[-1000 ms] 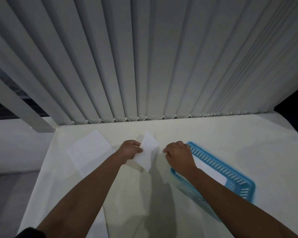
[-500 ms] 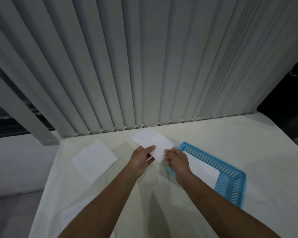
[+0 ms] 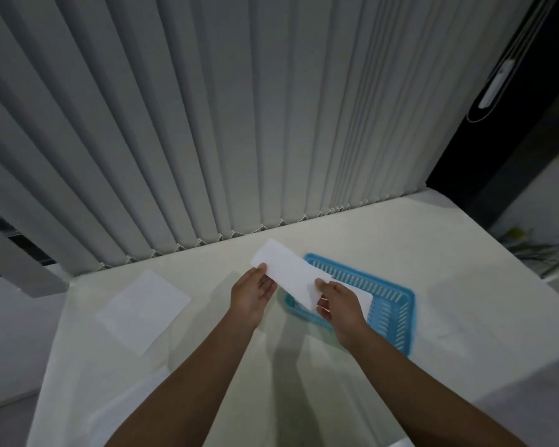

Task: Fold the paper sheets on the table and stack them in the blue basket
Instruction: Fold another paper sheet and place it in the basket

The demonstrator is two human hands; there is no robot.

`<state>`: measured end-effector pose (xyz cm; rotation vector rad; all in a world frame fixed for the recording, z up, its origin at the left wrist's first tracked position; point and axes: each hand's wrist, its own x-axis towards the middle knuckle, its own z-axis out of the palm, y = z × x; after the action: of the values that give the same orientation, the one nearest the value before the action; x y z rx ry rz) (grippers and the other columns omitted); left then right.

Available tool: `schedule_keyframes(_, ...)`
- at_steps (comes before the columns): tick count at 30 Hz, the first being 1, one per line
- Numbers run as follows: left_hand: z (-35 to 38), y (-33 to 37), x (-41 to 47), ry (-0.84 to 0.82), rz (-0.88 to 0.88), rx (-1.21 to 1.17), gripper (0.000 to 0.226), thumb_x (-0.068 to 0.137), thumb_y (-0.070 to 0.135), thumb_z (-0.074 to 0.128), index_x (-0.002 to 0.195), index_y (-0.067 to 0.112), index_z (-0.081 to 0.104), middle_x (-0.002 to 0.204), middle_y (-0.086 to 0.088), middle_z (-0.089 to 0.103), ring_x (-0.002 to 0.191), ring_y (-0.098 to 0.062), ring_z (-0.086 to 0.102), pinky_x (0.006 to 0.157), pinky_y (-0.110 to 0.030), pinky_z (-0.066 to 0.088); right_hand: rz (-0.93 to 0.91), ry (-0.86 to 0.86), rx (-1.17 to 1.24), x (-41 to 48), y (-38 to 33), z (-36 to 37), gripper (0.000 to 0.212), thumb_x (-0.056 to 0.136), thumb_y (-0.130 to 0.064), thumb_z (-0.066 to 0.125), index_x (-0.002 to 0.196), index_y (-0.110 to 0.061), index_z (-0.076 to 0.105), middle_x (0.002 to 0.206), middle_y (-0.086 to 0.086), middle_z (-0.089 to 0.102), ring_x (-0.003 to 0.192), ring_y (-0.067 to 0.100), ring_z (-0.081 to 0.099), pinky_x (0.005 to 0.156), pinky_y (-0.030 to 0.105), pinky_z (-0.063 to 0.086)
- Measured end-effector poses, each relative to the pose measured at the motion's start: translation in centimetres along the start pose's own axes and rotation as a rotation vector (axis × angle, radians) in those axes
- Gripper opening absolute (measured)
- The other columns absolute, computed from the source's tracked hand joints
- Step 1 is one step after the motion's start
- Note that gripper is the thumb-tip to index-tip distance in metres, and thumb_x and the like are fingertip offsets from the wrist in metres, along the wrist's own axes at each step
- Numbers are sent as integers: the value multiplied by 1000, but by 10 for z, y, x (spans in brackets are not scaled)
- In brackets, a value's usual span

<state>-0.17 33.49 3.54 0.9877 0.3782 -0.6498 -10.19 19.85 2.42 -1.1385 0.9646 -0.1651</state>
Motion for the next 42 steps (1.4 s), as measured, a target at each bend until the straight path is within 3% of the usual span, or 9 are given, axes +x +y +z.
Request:
schedule_keyframes(6,26,-24,0,15,-12,95,6,91,15,62,92,10,63,91,-5,69,84,-16,65,75,-25,52,-55,189,-29,5,6,-32,20,87,-14,65,70,-10,56,72,5,53,67,17,48,61,28,43)
schedule_keyframes(9,32,-34,5,40,14,276,8,90,16,63,84,11,64,78,-5,67,73,-15,63,68,-22,53,-123,267,-135,7,2,-52,35,86,-14,66,55,-15,49,55,3,48,53,17,43,59,32,41)
schedule_keyframes(12,32,-42,15,94,116,513,17,86,21,67,70,14,66,71,-5,64,68,-17,57,71,-27,50,-148,317,-210,12,1,-68,39,85,-15,66,54,-14,44,55,5,45,55,19,41,60,32,37)
schedule_keyframes(16,26,-45,25,106,235,847,17,89,24,58,92,15,72,101,-2,71,95,-19,63,88,-30,48,-144,318,-390,21,3,-86,21,84,-13,67,66,-8,58,66,8,56,61,22,52,57,32,45)
schedule_keyframes(17,25,-44,28,79,241,956,23,91,24,53,101,16,72,111,-3,70,104,-21,63,94,-30,47,-128,321,-411,22,4,-90,15,84,-13,67,73,-6,60,70,10,59,65,24,55,53,24,47)
schedule_keyframes(23,18,-44,53,74,122,1249,42,97,19,33,137,27,45,146,-4,44,138,-27,33,110,-41,27,-88,326,-434,30,8,-98,13,88,-12,64,79,-4,59,75,11,59,63,20,54,34,14,37)
schedule_keyframes(29,34,-36,48,-76,-27,1429,55,93,51,40,140,22,45,157,-7,21,146,-31,13,119,-51,18,-89,316,-431,41,5,-91,15,84,-16,68,77,-2,65,72,9,62,68,24,57,68,34,46)
schedule_keyframes(38,37,-42,49,6,9,1381,63,95,48,42,148,15,31,156,-10,24,140,-30,29,114,-46,30,-84,299,-402,49,11,-85,14,83,-17,70,75,-7,65,78,12,67,71,25,61,78,41,52)
schedule_keyframes(42,32,-42,51,24,-57,1261,85,80,57,52,150,16,24,155,-3,26,141,-23,28,113,-45,32,-83,308,-425,49,12,-87,16,83,-18,70,73,-7,63,76,12,65,70,25,59,72,38,48)
